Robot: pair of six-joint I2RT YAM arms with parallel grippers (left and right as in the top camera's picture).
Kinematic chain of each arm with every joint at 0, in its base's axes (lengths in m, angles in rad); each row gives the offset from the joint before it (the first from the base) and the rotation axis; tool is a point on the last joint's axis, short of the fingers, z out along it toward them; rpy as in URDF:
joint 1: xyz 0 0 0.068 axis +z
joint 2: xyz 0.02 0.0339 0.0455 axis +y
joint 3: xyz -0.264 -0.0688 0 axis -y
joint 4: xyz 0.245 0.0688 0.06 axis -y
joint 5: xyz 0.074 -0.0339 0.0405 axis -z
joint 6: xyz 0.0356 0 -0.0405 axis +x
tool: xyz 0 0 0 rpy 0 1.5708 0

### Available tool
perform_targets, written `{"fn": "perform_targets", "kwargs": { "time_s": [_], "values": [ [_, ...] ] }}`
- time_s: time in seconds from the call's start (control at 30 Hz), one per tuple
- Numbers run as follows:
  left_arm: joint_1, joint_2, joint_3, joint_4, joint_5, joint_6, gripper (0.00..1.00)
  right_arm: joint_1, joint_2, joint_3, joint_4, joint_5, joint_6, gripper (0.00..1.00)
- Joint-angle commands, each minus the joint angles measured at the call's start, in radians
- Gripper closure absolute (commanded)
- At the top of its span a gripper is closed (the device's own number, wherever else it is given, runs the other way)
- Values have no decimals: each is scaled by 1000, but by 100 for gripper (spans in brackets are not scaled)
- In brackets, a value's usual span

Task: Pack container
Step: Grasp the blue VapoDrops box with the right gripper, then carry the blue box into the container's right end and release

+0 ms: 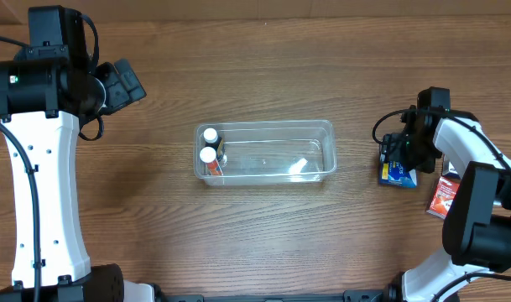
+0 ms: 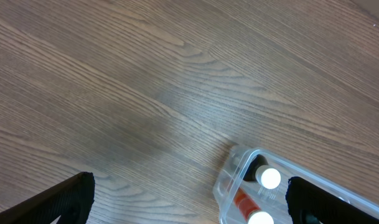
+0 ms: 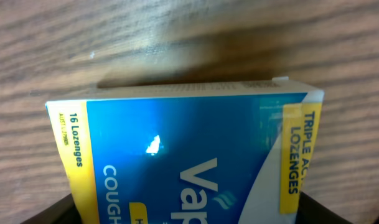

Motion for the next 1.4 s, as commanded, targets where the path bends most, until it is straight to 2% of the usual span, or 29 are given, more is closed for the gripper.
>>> {"fn": "perform_targets", "kwargs": {
  "time_s": [0.0, 0.3, 0.43, 0.57, 0.87, 1.37],
  "values": [
    [-1, -12, 19, 0, 5, 16, 0, 0, -4, 119, -67, -25, 21, 27],
    [-1, -12, 19, 0, 5, 16, 0, 97, -171, 312, -250, -43, 33, 26],
    [-1, -12, 19, 0, 5, 16, 0, 223, -323, 321, -240, -43, 108, 26],
    [-1, -12, 19, 1, 5, 16, 0, 365, -396, 321, -206, -35, 187, 27],
    [-1, -12, 19, -1, 5, 16, 0, 559, -331, 294, -180, 39, 346, 27],
    [-1, -12, 19, 0, 5, 16, 0, 592, -158, 260, -162, 4, 370, 27]
  ]
}}
